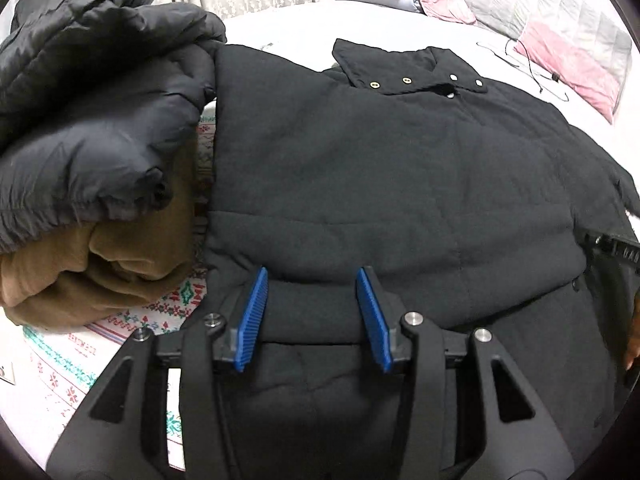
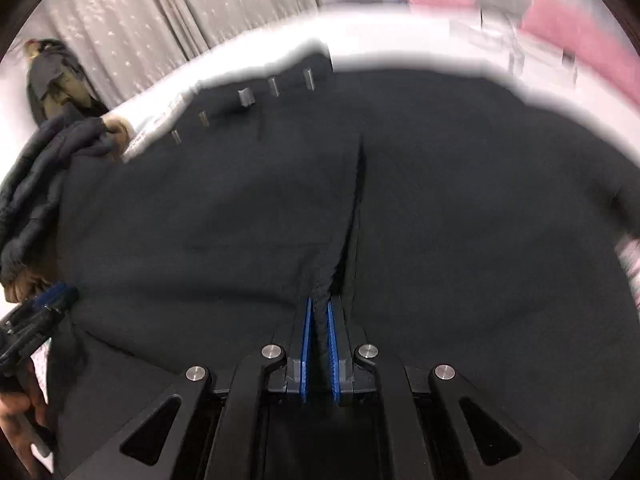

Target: Fold large clothes

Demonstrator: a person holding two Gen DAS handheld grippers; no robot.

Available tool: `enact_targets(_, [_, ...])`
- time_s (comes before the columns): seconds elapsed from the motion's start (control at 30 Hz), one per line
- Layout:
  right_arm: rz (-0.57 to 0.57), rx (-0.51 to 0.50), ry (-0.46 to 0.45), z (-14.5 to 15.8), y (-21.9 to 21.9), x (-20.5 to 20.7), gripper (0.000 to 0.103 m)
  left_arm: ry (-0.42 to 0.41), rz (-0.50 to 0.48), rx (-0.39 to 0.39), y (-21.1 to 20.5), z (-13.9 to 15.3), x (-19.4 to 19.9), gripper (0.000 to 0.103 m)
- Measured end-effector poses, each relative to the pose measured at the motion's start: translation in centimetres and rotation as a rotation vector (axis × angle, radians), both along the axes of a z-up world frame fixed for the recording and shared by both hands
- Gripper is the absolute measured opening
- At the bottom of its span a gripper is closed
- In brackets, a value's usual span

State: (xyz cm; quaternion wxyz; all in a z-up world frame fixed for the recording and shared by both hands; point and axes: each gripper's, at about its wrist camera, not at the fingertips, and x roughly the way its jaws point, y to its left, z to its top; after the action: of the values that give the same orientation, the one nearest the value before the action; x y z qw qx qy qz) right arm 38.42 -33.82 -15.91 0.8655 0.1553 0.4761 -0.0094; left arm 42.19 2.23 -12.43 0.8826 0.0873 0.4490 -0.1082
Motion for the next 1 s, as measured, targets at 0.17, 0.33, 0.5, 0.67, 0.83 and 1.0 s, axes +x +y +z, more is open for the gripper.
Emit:
enact_targets(0.17, [-0.018,0.032,-0.104,3.8,-1.3,-1.4,0.009,0.031,0.019,-0.073,1.0,0.3,0.4,0.049])
enact_targets(0.33, [-0.095,0.111,-0.048,3.2,-6.1,-2.3,0.027,0.022,0.011,-0.100,0.2,1.9,-0.8,0.051])
enact_targets(0.5, [-0.343,0.193,-0.098,3.5,-15.8,-5.9,0.046,0.009,0.024,-0.130,-0.5,3.2,-2.2,0.058])
enact_targets(0.67, [-0.631,0.316,-0.188,2.2,-26.8,-11.8,0.061,-0.023,0.025,-0.150,-0.9,4.1,-2.9,0.065])
enact_targets(0.83, [-0.918,0.611,-0.317,-1.5,-36.3,-18.7,0.061,-0.028,0.041,-0.168,-0.7,4.2,-2.9,0.070])
enact_targets(1.0, [-1.017,0.643,-0.413,-2.4,-41.1,-21.4,0.061,-0.007,0.058,-0.160,-0.8,3.3,-2.7,0.070])
